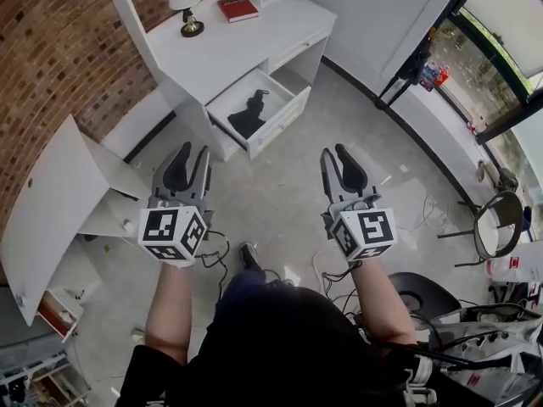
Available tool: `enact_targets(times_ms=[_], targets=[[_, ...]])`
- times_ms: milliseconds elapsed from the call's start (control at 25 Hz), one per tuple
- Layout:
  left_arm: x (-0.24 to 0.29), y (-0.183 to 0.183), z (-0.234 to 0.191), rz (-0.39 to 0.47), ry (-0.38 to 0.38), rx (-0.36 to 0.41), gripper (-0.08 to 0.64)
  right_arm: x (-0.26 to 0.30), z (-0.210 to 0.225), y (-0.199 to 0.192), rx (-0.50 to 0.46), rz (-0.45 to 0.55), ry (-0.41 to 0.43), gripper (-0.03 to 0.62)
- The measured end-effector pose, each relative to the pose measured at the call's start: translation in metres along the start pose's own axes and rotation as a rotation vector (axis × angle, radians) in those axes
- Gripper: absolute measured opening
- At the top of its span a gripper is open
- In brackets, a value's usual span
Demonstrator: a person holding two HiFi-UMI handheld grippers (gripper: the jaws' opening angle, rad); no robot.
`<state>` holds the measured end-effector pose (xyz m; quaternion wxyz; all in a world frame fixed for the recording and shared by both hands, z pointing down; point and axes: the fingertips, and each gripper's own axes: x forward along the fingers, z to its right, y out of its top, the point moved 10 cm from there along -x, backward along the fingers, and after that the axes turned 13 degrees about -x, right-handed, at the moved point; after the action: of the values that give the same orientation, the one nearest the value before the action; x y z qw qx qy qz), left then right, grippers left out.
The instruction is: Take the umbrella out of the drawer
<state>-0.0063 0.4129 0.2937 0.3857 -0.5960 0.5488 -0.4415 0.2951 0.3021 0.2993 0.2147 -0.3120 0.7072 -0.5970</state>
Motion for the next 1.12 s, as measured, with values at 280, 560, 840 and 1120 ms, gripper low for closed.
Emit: enact_targets(times_ms=[280,560,840,1120], targets=[[0.039,0.014,-0.063,-0.003,-0.046,-0.036,0.14,0.058,-0.018,0.012,-0.026,-0.031,-0.039,0.091],[0.054,0.022,-0.113,-0.001,-0.048,-0.068,0.14,0.103,-0.041,0.019,-0.053,-0.062,-0.031,0.091],[0.067,0.034,-0.136,0.026,-0.031,-0.091,0.14,0.135,-0.041,0.027,-0.064,-0.061,-0.008,0.089],[0.088,0.047,-0.15,0.054,0.018,-0.073,0.14,0.187,-0.031,0.021,-0.043,-0.031,0.05,0.083]])
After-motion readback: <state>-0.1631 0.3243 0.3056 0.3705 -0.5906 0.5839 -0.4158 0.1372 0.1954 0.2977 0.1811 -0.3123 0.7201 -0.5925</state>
